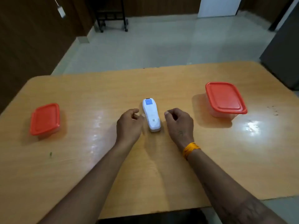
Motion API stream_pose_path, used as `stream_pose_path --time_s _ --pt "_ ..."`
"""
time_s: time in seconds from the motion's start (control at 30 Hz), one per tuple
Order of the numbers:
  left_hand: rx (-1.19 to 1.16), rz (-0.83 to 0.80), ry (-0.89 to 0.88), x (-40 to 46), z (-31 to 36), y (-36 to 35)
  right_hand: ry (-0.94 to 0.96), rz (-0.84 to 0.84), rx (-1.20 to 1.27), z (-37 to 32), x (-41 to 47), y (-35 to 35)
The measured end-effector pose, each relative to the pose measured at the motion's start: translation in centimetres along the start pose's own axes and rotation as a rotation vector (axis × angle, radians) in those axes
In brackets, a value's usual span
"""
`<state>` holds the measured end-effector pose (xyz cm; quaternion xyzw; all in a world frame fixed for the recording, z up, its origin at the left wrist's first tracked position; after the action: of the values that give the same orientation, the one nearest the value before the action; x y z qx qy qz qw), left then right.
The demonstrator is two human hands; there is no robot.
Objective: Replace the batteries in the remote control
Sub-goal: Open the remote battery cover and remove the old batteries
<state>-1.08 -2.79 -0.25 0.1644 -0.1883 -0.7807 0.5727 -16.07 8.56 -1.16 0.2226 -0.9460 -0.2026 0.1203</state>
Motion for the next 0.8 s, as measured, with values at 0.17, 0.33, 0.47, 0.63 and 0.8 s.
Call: stream_pose_path --time_s 0.17,0.33,0.47,0.63,0.8 --pt "0.222 -0.08 -0.069 -2.1 1.4 -1.1 0.024 -0.197 -0.211 -1.3 -1.5 -0.9" --pt "0.106 -0.056 0.031 -2.8 2.5 -0.5 -0.048 -0.311 -0.133 -2.2 -1.4 -0.4" --pt "-0.093 -0.061 0.109 -3.3 2.7 -0.2 -0.183 -0.312 0.136 -2.0 -1.8 -0.3" --pt "-0.373 -0.054 0.197 -4.4 2.5 -0.3 -0.316 -0.297 0.439 -1.8 -3.9 0.3" --pt "-0.595 -0.071 0.209 -6.5 3.9 1.7 -0.356 -0.322 0.634 -3.7 -5.4 2.9"
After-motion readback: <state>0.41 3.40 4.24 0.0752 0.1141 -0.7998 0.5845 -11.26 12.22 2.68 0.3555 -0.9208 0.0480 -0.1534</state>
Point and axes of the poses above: each hand's wrist, its own x-axis towards the middle knuckle, its own y-axis out of the back of the hand, z = x × y, the point moved 3 cm from there along x, towards the middle knuckle, and after that the axes turned 5 degrees about z, right-handed, at the moved point
